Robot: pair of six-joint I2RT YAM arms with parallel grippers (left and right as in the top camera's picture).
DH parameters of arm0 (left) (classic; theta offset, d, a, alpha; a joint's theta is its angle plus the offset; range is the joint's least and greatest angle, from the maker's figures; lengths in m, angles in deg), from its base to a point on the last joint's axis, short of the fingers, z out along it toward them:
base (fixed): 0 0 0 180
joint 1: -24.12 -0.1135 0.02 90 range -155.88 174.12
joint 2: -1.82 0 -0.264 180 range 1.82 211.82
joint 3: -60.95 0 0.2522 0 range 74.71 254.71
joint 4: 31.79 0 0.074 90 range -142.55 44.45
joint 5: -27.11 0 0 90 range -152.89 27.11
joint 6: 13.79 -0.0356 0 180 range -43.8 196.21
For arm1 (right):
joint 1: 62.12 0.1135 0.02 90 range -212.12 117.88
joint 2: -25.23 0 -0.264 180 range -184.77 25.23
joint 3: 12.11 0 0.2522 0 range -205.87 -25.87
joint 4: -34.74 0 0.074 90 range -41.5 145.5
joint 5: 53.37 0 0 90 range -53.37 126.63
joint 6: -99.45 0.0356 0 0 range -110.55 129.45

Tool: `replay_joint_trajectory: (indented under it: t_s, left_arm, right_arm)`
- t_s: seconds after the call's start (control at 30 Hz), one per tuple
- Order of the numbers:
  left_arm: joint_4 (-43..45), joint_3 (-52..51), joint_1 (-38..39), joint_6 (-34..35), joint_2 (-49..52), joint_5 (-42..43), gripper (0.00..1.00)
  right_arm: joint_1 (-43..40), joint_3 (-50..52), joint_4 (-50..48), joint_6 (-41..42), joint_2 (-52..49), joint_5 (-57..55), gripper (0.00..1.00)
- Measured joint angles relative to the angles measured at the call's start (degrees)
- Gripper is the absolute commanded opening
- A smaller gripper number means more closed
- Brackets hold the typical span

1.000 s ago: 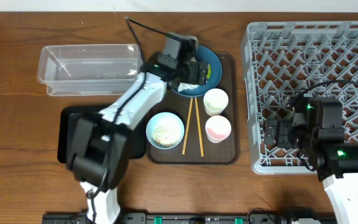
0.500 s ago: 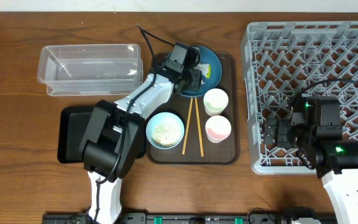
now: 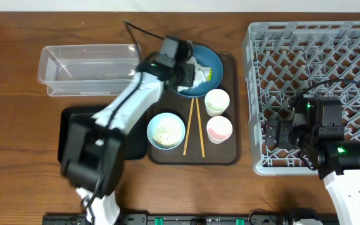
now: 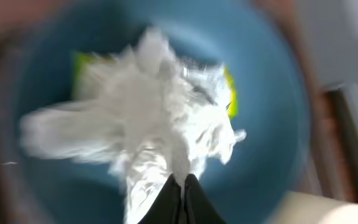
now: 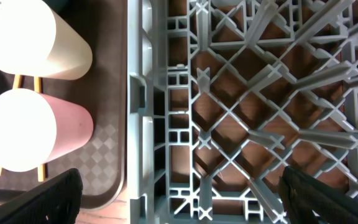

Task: Sort waste into correct bins and load items into the dishwasher rack
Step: 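Carry the tissue left and drop it into the clear bin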

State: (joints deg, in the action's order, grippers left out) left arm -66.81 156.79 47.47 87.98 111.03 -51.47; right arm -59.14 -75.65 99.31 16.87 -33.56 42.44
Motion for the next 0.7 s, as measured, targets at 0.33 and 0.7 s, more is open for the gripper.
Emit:
replay_joint_trajectory:
  t_s: [0.33, 0.7]
  left_arm:
    - [-4.66, 0.13, -11.30, 0.00, -15.02, -0.02, 0.07]
    - [-5.38, 0.15, -25.66, -0.04, -16.33, -0.22, 0.12]
  right_arm:
    - [0.00, 0.00, -0.02, -0.02, 0.00, 0.00, 0.99]
    - [0.00, 0.00, -0.02, 0.00, 0.00, 0.00, 0.99]
